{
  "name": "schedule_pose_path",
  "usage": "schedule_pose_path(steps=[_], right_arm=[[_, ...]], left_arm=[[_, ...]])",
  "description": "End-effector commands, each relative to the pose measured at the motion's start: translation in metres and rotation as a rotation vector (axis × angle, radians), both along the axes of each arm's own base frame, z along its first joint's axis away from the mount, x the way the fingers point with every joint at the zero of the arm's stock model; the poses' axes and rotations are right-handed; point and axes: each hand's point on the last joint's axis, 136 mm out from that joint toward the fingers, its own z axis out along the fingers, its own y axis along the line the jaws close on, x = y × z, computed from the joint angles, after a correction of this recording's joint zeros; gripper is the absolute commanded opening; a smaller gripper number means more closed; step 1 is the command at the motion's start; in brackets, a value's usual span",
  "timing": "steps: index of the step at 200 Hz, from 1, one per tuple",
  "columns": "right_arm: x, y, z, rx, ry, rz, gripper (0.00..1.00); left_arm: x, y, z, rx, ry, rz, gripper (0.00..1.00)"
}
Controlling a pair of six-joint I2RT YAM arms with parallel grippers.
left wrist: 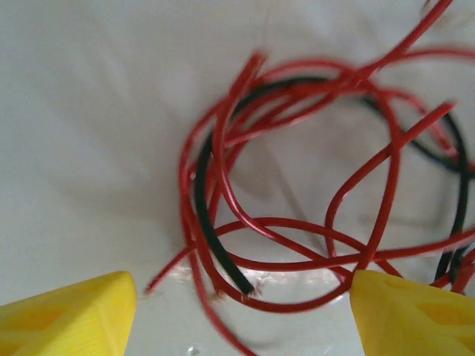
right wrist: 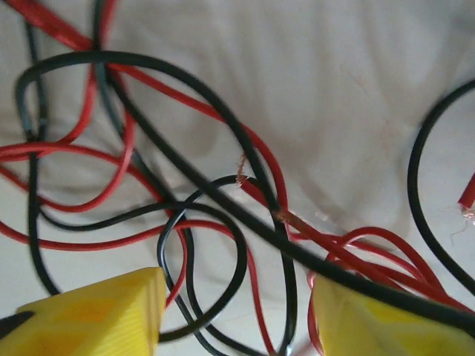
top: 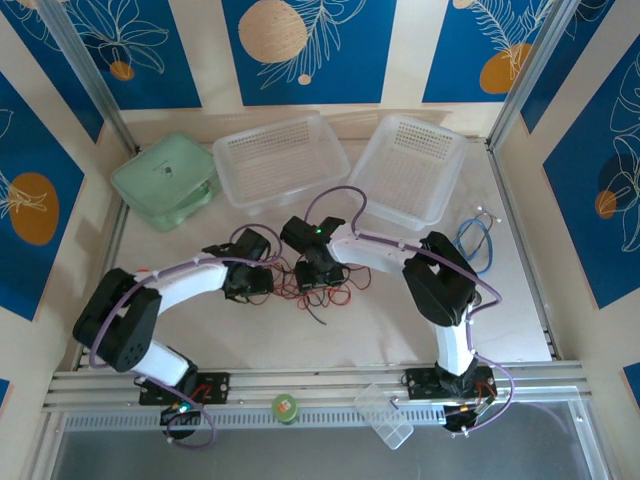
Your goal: Untangle the cables
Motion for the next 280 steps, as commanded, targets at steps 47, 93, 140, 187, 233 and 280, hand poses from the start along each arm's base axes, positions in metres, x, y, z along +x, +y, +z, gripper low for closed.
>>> schedule_pose_path(steps=[47,93,140,187,233,280], right_arm=[[0.0,-0.069,-0.018,-0.198,-0.03,-0.108,0.06],[0.008,-0.099,-0.008,-0.219,-0.071,-0.142,0.0],[0.022,-0.122,0.007,-0.192,-0.127,-0.162,0.0],[0.03,-0.12,0.001,-0.145,-0.158,-0.118,0.01],[0.026,-0.105,-0.001,-0.096,-0.191,-0.031,0.16],[0.02,-0.097,0.021,0.022,-0.229,-0.035,0.47]], left_arm=[[-0.006,0.032,-0.016,0.142,0.023,0.102,0.42],[0.004,0.046,0.0,0.179,-0.009,0.108,0.24],[0.021,0.065,0.022,0.228,-0.053,0.114,0.22],[0.045,0.054,0.05,0.196,-0.146,0.012,0.48],[0.047,0.061,0.083,0.237,-0.199,-0.01,0.59],[0.038,0.012,0.098,0.029,-0.207,-0.121,0.7]])
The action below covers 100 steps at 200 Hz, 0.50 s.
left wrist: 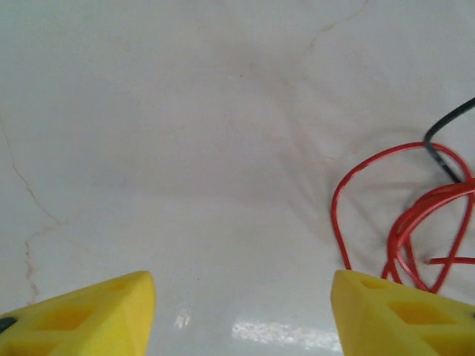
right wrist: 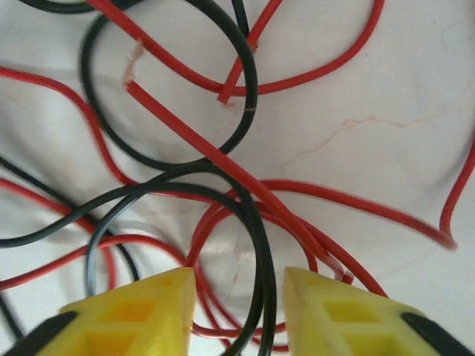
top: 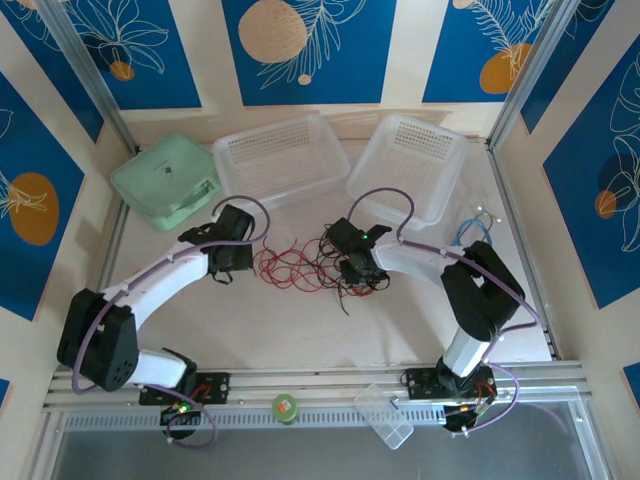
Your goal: Untangle the cables
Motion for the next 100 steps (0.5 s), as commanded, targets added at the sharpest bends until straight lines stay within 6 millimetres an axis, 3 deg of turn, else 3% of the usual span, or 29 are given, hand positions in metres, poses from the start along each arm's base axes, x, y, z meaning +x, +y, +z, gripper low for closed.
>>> schedule_pose_path(steps=[1,22,62,100], right_arm=[[-0.001,0.009,0.02,0.097,-0.037,0.012,0.47],[-0.001,0.006,0.031,0.17,-0.032,-0.051,0.57],[-0.003,-0.007,0.031,0.346,0.076,-0.279,0.6],[-0.006,-0.006,0.02,0.404,0.129,-0.36,0.63]], left_arm=[[-0.007,-0.032,0.013,-0.1,0.02,-0.098,0.7],[-0.01,-0.072,0.014,-0.147,0.036,-0.19,0.69],[-0.015,-0.159,-0.001,-0.233,0.108,-0.334,0.69],[-0.02,-0.207,-0.037,-0.238,0.202,-0.361,0.7]])
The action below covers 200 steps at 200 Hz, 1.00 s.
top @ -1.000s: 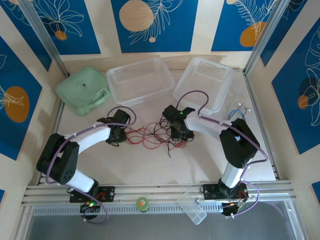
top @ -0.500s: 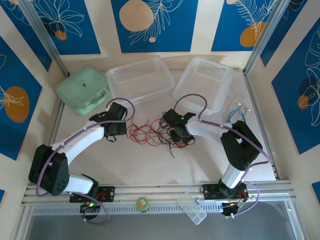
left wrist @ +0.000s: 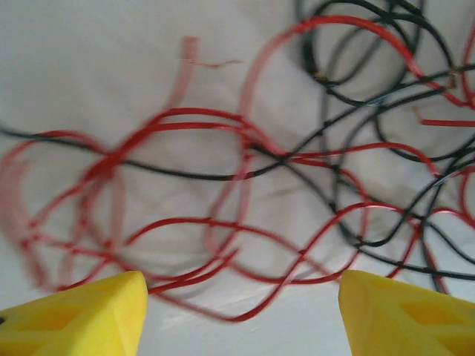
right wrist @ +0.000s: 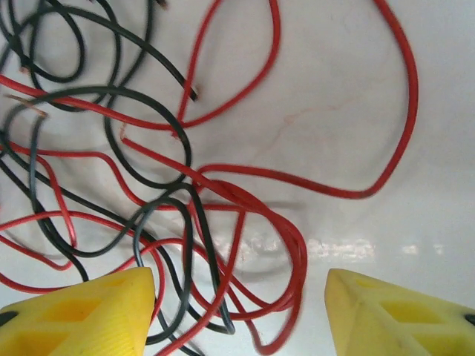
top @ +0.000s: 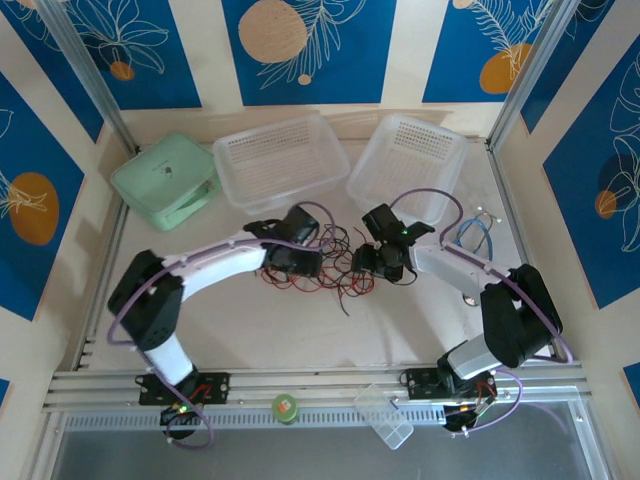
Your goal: Untangle the cables
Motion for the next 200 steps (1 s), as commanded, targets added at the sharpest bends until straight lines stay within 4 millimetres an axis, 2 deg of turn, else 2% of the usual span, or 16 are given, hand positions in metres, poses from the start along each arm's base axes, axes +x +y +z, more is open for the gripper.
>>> schedule_pose_path(steps=[1,26,40,68,89,106,119,163,200], right_arm=[[-0.01,0.015,-0.001,0.102,0.066,-0.048,0.63],[-0.013,0.014,-0.011,0.11,0.098,-0.1,0.63],[-0.014,0.014,-0.018,0.121,0.11,-0.13,0.63],[-0.021,0.009,-0.035,0.108,0.142,-0.173,0.61],[-0.025,0.003,-0.045,0.084,0.162,-0.188,0.49],[-0.026,-0.002,-0.05,0.056,0.167,-0.196,0.39],[-0.026,-0.006,-0.051,0.033,0.167,-0.2,0.36],[-0.034,-0.022,-0.047,-0.058,0.164,-0.19,0.38],[-0.044,-0.033,-0.045,-0.121,0.171,-0.179,0.38]], left_arm=[[-0.006,-0.029,-0.014,-0.036,0.068,-0.007,0.7],[-0.011,-0.039,-0.039,-0.021,0.122,0.017,0.7],[-0.012,-0.034,-0.052,0.011,0.141,0.042,0.7],[-0.015,0.002,-0.074,0.186,0.135,0.102,0.69],[-0.017,0.032,-0.083,0.298,0.13,0.138,0.63],[-0.018,0.053,-0.085,0.353,0.122,0.165,0.58],[-0.018,0.07,-0.085,0.4,0.115,0.191,0.58],[-0.013,0.121,-0.078,0.481,0.102,0.271,0.58],[-0.008,0.146,-0.072,0.484,0.095,0.319,0.58]])
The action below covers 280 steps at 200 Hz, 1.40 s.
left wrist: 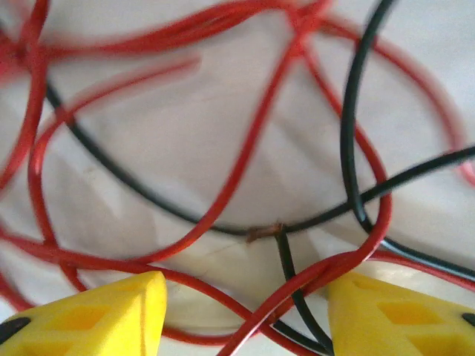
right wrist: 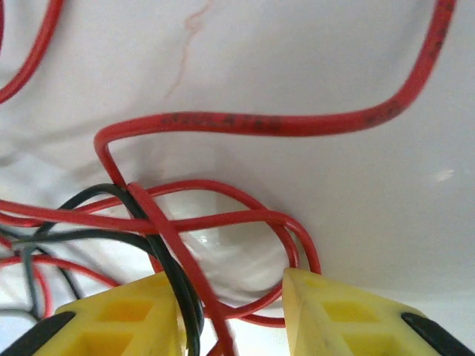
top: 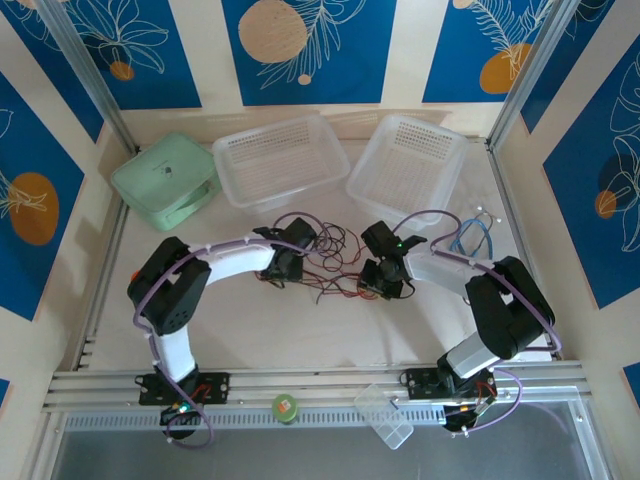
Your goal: Untangle the cables
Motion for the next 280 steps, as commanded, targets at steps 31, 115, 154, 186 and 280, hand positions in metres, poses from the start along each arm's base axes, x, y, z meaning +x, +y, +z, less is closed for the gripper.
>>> schedule_pose_path(steps=[31,115,154,186,280], right_arm=[[-0.019,-0.012,0.003,-0.078,0.048,0.027,0.24],[0.002,0.056,0.044,0.228,-0.048,0.151,0.0],[0.011,0.09,0.069,0.449,-0.159,0.241,0.0],[0.021,0.103,0.082,0.564,-0.241,0.261,0.0],[0.014,0.113,0.092,0.648,-0.335,0.371,0.0]], left_arm=[[-0.017,0.083,-0.005,0.234,0.079,0.078,0.58],[-0.007,0.039,0.051,0.02,-0.041,-0.084,0.68],[-0.014,0.011,0.091,-0.119,-0.112,-0.204,0.74],[-0.024,-0.016,0.11,-0.265,-0.164,-0.311,0.76],[-0.019,-0.097,0.093,-0.497,-0.201,-0.446,0.76]])
